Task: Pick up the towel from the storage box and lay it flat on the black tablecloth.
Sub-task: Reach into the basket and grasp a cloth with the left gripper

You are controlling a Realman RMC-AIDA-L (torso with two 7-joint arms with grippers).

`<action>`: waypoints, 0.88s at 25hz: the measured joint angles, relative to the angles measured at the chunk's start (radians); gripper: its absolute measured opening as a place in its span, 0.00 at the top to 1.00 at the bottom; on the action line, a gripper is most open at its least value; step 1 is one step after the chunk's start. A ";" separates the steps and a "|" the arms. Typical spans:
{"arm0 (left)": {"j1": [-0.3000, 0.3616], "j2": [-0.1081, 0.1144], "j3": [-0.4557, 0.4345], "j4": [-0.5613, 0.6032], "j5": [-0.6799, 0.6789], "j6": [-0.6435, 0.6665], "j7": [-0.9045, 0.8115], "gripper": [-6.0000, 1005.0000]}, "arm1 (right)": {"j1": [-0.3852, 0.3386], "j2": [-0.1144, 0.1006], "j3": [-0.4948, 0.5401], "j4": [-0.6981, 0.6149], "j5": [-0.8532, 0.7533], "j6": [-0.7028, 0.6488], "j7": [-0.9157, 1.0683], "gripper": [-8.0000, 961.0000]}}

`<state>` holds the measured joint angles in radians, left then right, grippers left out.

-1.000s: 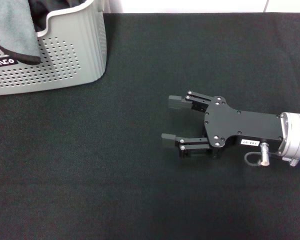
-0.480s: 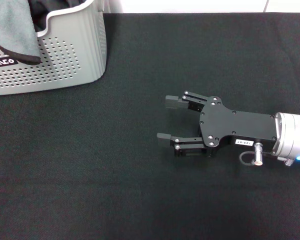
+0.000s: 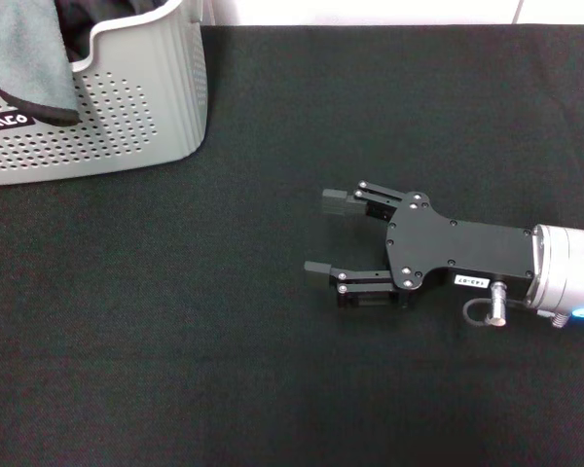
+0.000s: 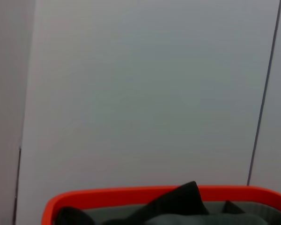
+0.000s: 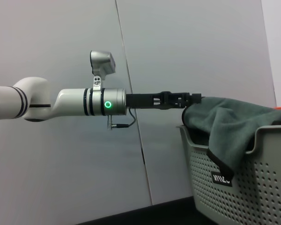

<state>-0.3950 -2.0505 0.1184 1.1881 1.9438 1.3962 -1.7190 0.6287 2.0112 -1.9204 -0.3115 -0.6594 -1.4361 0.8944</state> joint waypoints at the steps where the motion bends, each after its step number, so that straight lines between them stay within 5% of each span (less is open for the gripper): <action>1: -0.001 0.000 0.000 -0.005 0.004 0.000 0.000 0.17 | -0.001 0.000 0.001 0.000 0.001 0.001 -0.003 0.08; 16: -0.007 0.033 0.078 -0.096 -0.029 0.018 -0.004 0.19 | -0.012 0.000 0.001 0.002 0.007 0.019 -0.016 0.08; 22: 0.002 0.038 0.089 -0.096 -0.131 0.059 -0.004 0.50 | -0.021 0.001 0.004 0.002 0.010 0.020 -0.022 0.08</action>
<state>-0.3933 -2.0128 0.2069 1.0923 1.8131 1.4548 -1.7227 0.6080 2.0122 -1.9168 -0.3098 -0.6496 -1.4165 0.8724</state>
